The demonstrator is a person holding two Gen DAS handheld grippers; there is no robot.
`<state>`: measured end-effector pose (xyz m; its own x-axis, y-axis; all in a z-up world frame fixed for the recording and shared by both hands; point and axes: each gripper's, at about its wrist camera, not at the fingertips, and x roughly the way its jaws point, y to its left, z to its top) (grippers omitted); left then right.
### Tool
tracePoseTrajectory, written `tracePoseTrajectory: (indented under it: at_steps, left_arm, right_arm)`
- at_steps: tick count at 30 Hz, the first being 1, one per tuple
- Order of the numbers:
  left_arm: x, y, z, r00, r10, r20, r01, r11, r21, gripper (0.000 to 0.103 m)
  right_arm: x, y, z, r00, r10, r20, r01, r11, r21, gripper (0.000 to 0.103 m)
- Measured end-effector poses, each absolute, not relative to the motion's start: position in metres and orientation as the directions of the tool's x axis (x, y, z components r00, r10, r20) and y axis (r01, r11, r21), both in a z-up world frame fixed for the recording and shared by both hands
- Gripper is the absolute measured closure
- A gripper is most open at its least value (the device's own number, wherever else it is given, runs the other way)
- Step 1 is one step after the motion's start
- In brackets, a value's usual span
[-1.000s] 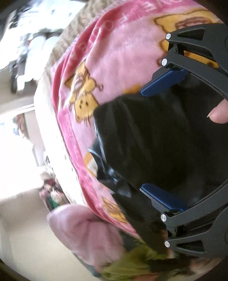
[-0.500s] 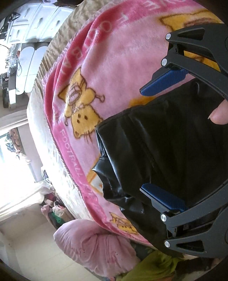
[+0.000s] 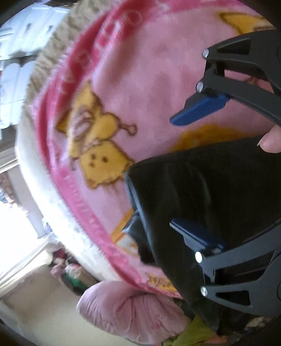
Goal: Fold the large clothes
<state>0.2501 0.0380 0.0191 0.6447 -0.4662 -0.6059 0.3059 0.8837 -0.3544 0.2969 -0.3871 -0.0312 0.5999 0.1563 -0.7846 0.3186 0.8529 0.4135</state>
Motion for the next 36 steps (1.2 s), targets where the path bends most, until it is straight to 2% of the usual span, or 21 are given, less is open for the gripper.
tracePoseTrajectory:
  at_steps: [1, 3, 4, 5, 7, 8, 10, 13, 15, 16, 18, 19, 21, 22, 23, 24, 28, 31, 36]
  left_arm:
    - [0.252, 0.041, 0.01, 0.636, -0.466, -0.615, 0.297, 0.884, -0.363, 0.099]
    - [0.258, 0.044, -0.009, 0.609, -0.462, -0.645, 0.283, 0.886, -0.367, 0.099]
    - [0.261, 0.045, -0.017, 0.596, -0.461, -0.657, 0.277, 0.887, -0.371, 0.099]
    - [0.261, 0.047, -0.02, 0.592, -0.464, -0.659, 0.278, 0.885, -0.373, 0.099]
    - [0.263, 0.05, -0.021, 0.594, -0.47, -0.653, 0.29, 0.882, -0.371, 0.099]
    - [0.265, 0.049, -0.021, 0.592, -0.482, -0.646, 0.301, 0.876, -0.377, 0.099]
    - [0.267, 0.045, -0.025, 0.583, -0.49, -0.648, 0.315, 0.872, -0.375, 0.099]
    - [0.278, 0.035, -0.048, 0.552, -0.455, -0.699, 0.295, 0.891, -0.346, 0.099]
    - [0.283, 0.033, -0.068, 0.529, -0.42, -0.737, 0.266, 0.907, -0.326, 0.099]
    - [0.285, 0.033, -0.076, 0.518, -0.411, -0.75, 0.261, 0.911, -0.319, 0.098]
    - [0.285, 0.033, -0.084, 0.5, -0.4, -0.768, 0.258, 0.916, -0.308, 0.096]
    - [0.283, 0.032, -0.084, 0.498, -0.396, -0.771, 0.261, 0.917, -0.302, 0.095]
    - [0.281, 0.034, -0.079, 0.501, -0.394, -0.77, 0.266, 0.917, -0.297, 0.091]
    - [0.281, 0.035, -0.076, 0.503, -0.389, -0.772, 0.267, 0.919, -0.29, 0.088]
    - [0.279, 0.036, -0.072, 0.51, -0.382, -0.771, 0.267, 0.922, -0.281, 0.084]
    - [0.278, 0.036, -0.069, 0.516, -0.378, -0.769, 0.268, 0.924, -0.275, 0.083]
    - [0.271, 0.041, -0.055, 0.544, -0.338, -0.768, 0.254, 0.939, -0.233, 0.064]
    - [0.266, 0.052, -0.04, 0.579, -0.322, -0.749, 0.231, 0.946, -0.228, 0.049]
    - [0.257, 0.056, -0.018, 0.641, -0.298, -0.707, 0.218, 0.954, -0.205, 0.045]
  right_arm:
    - [0.302, -0.388, -0.04, 0.587, 0.174, -0.791, 0.329, 0.841, 0.43, 0.029]
    - [0.309, -0.386, -0.053, 0.578, 0.214, -0.787, 0.325, 0.825, 0.463, 0.047]
    - [0.311, -0.383, -0.056, 0.585, 0.24, -0.774, 0.306, 0.819, 0.485, 0.07]
    - [0.31, -0.381, -0.057, 0.594, 0.24, -0.768, 0.297, 0.822, 0.486, 0.086]
    - [0.306, -0.383, -0.052, 0.636, 0.243, -0.732, 0.245, 0.836, 0.49, 0.094]
    - [0.302, -0.387, -0.049, 0.655, 0.232, -0.719, 0.24, 0.839, 0.489, 0.095]
    - [0.296, -0.404, -0.053, 0.682, 0.218, -0.698, 0.265, 0.817, 0.513, 0.095]
    - [0.302, -0.406, -0.068, 0.641, 0.175, -0.748, 0.304, 0.836, 0.456, 0.092]
    - [0.304, -0.404, -0.074, 0.632, 0.143, -0.762, 0.315, 0.851, 0.421, 0.085]
    - [0.305, -0.403, -0.075, 0.624, 0.126, -0.771, 0.328, 0.853, 0.405, 0.077]
    - [0.303, -0.405, -0.07, 0.625, 0.12, -0.772, 0.335, 0.851, 0.404, 0.071]
    - [0.3, -0.406, -0.065, 0.629, 0.113, -0.769, 0.334, 0.854, 0.399, 0.063]
    - [0.292, -0.407, -0.051, 0.65, 0.084, -0.755, 0.325, 0.868, 0.376, 0.057]
    - [0.287, -0.407, -0.042, 0.669, 0.073, -0.739, 0.315, 0.873, 0.372, 0.048]
    - [0.281, -0.407, -0.035, 0.683, 0.068, -0.727, 0.309, 0.875, 0.372, 0.046]
    - [0.275, -0.404, -0.028, 0.699, 0.073, -0.711, 0.293, 0.878, 0.378, 0.046]
    - [0.254, -0.38, -0.005, 0.724, 0.109, -0.681, 0.189, 0.918, 0.348, 0.046]
    - [0.245, -0.354, -0.001, 0.705, 0.126, -0.698, 0.119, 0.949, 0.291, 0.045]
    - [0.231, -0.319, -0.012, 0.662, 0.156, -0.733, 0.046, 0.968, 0.247, 0.041]
